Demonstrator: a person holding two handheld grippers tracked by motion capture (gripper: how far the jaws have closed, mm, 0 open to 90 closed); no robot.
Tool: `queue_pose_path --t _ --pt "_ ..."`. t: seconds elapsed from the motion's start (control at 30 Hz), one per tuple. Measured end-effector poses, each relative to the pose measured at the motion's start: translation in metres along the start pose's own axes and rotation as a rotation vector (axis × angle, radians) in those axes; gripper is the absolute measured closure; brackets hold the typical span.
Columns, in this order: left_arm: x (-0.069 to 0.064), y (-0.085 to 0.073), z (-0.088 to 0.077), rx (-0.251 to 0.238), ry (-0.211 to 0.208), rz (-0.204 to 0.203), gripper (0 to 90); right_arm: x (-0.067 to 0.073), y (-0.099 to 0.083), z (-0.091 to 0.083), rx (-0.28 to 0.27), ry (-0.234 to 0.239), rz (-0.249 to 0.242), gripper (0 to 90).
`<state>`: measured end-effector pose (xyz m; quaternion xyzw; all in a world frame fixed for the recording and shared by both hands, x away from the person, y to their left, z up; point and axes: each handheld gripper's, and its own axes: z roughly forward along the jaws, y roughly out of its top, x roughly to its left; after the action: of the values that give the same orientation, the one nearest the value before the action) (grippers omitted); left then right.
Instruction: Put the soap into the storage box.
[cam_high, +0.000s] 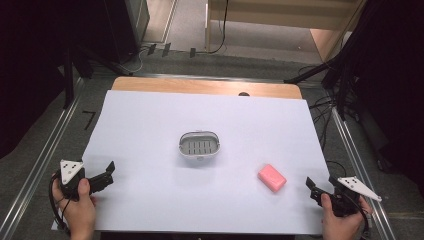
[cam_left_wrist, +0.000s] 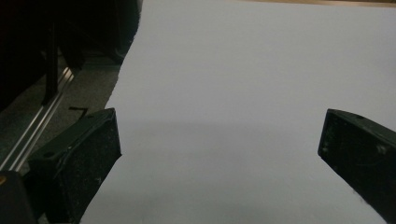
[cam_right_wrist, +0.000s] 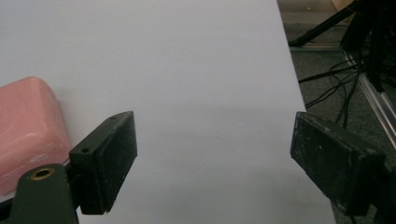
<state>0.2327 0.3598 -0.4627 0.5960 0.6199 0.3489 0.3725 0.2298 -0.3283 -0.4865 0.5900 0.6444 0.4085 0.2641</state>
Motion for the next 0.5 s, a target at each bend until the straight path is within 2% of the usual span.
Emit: queue_pose_path --t 0.03,0.07,0.13,0.17,0.23,0.3,0.4,0.47,0.5 --pt "0.001 0.001 0.002 0.012 0.014 -0.023 0.0 0.001 0.001 0.001 0.01 0.019 -0.019 16.7" --pt "0.001 0.001 0.002 0.012 0.014 -0.023 0.0 0.001 0.001 0.001 0.01 0.019 -0.019 16.7" --pt "0.005 0.002 0.004 0.032 0.048 -0.073 0.0 0.005 0.002 0.001 0.027 0.023 -0.051 18.2" --pt "0.006 0.002 0.004 0.025 0.088 -0.106 0.0 0.008 0.004 0.001 0.034 0.028 -0.065 18.9" --pt "0.006 0.001 0.003 0.017 0.086 -0.101 0.0 0.01 0.006 0.002 0.055 0.039 -0.083 22.3" --pt "0.004 0.0 0.0 -0.007 0.066 -0.074 0.0 0.012 0.008 0.002 0.069 0.042 -0.095 23.6" --pt "0.004 0.001 0.003 0.025 0.036 -0.061 0.0 0.019 0.014 0.002 0.106 0.057 -0.162 25.0" --pt "0.004 0.001 0.003 0.02 0.03 -0.062 0.0 0.023 0.018 0.002 0.134 0.075 -0.187 25.8" --pt "0.004 0.001 0.002 0.021 0.029 -0.051 0.0 0.029 0.024 0.005 0.171 0.086 -0.208 24.4"
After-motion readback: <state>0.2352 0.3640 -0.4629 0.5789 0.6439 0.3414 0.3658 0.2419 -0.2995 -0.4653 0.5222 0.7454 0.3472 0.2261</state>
